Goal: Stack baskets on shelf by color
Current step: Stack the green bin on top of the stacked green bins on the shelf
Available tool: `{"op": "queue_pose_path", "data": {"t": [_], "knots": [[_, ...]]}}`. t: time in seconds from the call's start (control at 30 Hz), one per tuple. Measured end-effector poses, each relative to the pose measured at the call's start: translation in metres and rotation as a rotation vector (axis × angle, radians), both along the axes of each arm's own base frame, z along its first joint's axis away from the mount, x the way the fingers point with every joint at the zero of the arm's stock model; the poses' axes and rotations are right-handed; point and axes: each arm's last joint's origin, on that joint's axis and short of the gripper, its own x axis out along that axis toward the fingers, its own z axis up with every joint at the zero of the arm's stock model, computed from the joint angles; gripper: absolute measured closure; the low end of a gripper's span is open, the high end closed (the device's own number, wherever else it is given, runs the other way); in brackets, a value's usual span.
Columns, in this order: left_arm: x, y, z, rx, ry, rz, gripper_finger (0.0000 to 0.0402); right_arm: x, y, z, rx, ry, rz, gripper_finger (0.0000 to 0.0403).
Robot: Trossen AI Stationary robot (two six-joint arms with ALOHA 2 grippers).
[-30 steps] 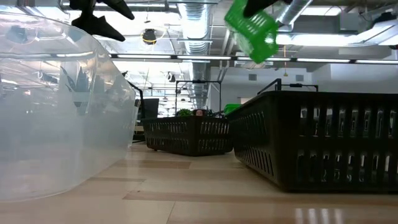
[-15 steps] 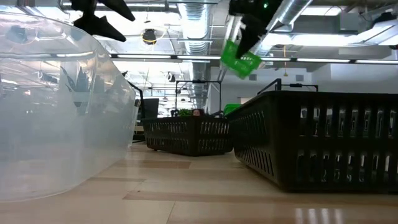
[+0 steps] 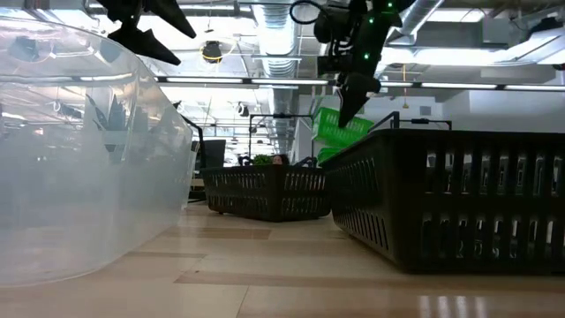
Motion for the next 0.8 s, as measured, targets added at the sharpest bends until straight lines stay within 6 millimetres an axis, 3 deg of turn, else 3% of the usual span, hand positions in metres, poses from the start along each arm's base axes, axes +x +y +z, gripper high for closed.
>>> {"op": "queue_pose_path", "data": {"t": [0.8], "knots": [[0.0, 0.0039, 0.0, -0.009, -0.004, 0.025, 0.0136, -0.0071, 0.0021, -0.0055, 0.072, 0.07, -0.052, 0.0381]]}}
